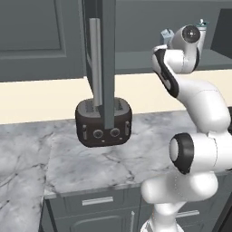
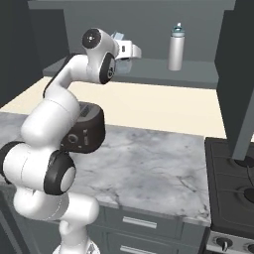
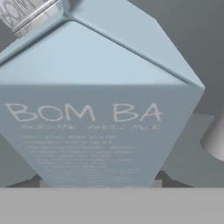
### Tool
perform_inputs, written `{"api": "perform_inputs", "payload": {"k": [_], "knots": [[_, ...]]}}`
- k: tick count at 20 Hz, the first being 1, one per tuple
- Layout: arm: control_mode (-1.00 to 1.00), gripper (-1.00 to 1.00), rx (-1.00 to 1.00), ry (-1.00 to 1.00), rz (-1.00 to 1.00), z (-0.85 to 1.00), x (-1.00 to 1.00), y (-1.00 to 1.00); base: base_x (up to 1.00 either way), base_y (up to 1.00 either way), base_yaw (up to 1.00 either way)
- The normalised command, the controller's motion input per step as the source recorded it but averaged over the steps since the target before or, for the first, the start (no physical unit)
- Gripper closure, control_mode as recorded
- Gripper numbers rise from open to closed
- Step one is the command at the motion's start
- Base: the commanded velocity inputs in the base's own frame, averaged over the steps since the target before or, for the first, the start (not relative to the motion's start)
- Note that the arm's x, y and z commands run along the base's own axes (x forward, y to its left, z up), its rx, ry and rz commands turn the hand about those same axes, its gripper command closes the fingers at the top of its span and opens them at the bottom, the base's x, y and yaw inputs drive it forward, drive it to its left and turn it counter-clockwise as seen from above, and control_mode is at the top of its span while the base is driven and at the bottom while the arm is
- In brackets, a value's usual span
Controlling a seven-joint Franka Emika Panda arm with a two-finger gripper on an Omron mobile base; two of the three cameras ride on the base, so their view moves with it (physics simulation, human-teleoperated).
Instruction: Pick the milk, water bottle from the counter and place them in the open cabinet.
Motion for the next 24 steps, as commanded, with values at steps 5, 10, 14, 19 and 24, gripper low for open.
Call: {"api": "perform_inputs", "payload": {"k": [5,10,14,19,24], "knots": [[-1.0,1.0,0.0,0.0,0.0,0.0,0.34,-0.15,0.0,0.0,0.0],[-1.0,1.0,0.01,0.01,0.0,0.0,0.34,-0.14,0.0,0.0,0.0],[-1.0,1.0,0.0,0.02,0.0,-0.02,0.36,-0.12,0.0,0.0,0.0],[-1.0,1.0,0.0,0.01,0.0,-0.06,0.36,-0.11,0.0,0.0,0.0],[-1.0,1.0,0.01,0.02,0.0,-0.18,0.23,-0.04,0.0,0.0,0.0]]}}
